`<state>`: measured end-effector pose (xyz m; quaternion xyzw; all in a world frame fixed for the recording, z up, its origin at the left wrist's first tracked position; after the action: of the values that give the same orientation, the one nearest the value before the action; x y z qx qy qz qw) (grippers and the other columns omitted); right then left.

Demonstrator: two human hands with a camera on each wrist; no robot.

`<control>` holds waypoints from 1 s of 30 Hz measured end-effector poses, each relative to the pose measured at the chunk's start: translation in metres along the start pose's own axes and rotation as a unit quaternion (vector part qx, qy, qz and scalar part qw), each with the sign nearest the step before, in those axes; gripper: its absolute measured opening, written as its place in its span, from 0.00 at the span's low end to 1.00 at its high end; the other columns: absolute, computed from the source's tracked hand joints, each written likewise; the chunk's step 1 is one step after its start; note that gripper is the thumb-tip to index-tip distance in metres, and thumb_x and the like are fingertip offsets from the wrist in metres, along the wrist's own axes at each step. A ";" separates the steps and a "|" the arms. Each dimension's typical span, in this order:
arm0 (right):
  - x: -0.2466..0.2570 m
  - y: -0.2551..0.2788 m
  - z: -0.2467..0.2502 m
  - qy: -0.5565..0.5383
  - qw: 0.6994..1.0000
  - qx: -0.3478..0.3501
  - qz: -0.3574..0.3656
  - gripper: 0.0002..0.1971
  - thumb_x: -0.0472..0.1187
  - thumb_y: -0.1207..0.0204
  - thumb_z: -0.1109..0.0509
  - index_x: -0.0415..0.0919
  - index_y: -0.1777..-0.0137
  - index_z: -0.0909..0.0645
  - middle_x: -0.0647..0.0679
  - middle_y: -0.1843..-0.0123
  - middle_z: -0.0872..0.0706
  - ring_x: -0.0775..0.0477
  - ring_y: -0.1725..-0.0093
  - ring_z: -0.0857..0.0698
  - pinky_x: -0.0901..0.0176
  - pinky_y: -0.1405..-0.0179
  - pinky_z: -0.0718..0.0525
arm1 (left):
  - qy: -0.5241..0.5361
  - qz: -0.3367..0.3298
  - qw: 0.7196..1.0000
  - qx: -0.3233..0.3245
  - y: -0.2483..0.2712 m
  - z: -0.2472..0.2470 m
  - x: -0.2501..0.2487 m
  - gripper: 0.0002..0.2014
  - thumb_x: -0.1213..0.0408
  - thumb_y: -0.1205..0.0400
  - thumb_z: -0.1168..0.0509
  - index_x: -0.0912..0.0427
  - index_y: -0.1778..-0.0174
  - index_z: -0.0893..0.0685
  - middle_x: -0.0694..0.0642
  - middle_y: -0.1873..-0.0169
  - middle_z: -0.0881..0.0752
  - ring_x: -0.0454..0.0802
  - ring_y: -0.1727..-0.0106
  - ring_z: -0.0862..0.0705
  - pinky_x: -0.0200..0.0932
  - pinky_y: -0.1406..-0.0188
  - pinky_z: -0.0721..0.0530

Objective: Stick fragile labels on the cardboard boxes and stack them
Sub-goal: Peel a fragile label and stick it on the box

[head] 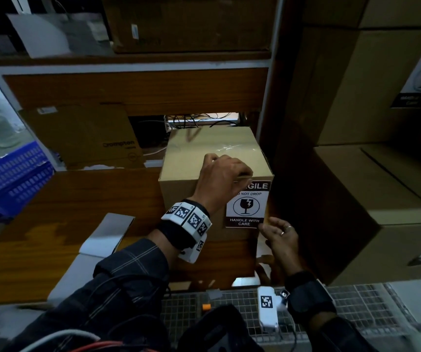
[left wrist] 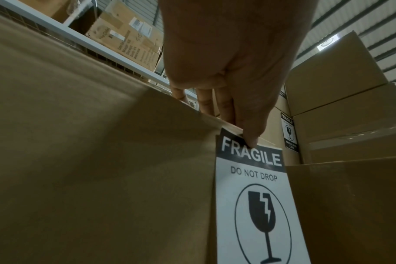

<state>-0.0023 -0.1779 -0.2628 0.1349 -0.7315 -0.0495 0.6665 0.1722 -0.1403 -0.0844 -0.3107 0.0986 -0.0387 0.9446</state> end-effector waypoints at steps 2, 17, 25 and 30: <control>-0.001 -0.004 0.000 0.005 1.000 -0.005 -0.001 0.20 0.32 0.21 0.24 0.42 0.32 0.23 0.44 0.42 0.12 0.48 0.44 0.14 0.59 0.71 0.20 | -0.004 -0.004 1.000 0.000 0.000 0.000 -0.001 0.08 0.53 0.18 0.27 0.48 0.45 0.10 0.44 0.48 0.09 0.47 0.45 0.15 0.54 0.39 0.30; -0.007 -0.026 -0.005 0.021 0.999 -0.037 0.018 0.15 0.33 0.21 0.24 0.42 0.37 0.21 0.47 0.51 0.10 0.51 0.48 0.11 0.30 0.39 0.12 | -0.015 -0.014 1.000 -0.004 -0.001 0.000 -0.002 0.08 0.52 0.17 0.28 0.47 0.45 0.09 0.43 0.47 0.08 0.46 0.44 0.14 0.52 0.37 0.33; -0.023 -0.028 0.000 0.102 0.992 -0.046 0.052 0.12 0.47 0.18 0.25 0.43 0.40 0.17 0.46 0.42 0.13 0.45 0.45 0.12 0.39 0.60 0.06 | -0.034 -0.026 0.999 0.010 -0.002 -0.001 0.002 0.09 0.54 0.16 0.30 0.47 0.42 0.10 0.43 0.45 0.09 0.47 0.41 0.14 0.56 0.33 0.32; -0.027 -0.024 0.009 0.108 0.992 -0.034 0.062 0.11 0.45 0.18 0.25 0.42 0.40 0.17 0.48 0.43 0.13 0.43 0.44 0.13 0.35 0.53 0.07 | -0.081 -0.059 0.995 -0.019 0.022 0.004 0.005 0.29 0.62 0.22 0.23 0.52 0.24 0.21 0.52 0.29 0.15 0.53 0.28 0.18 0.62 0.22 0.33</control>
<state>-0.0057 -0.1947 -0.2959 0.0705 -0.6600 -0.0181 0.7477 0.1778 -0.1211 -0.0956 -0.3362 0.0041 -0.0667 0.9394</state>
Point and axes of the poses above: each hand's wrist, its own y-axis away from the middle knuckle, its own z-axis out of the back of the hand, x = y × z, the point moved 6 cm from there along -y, towards the middle knuckle
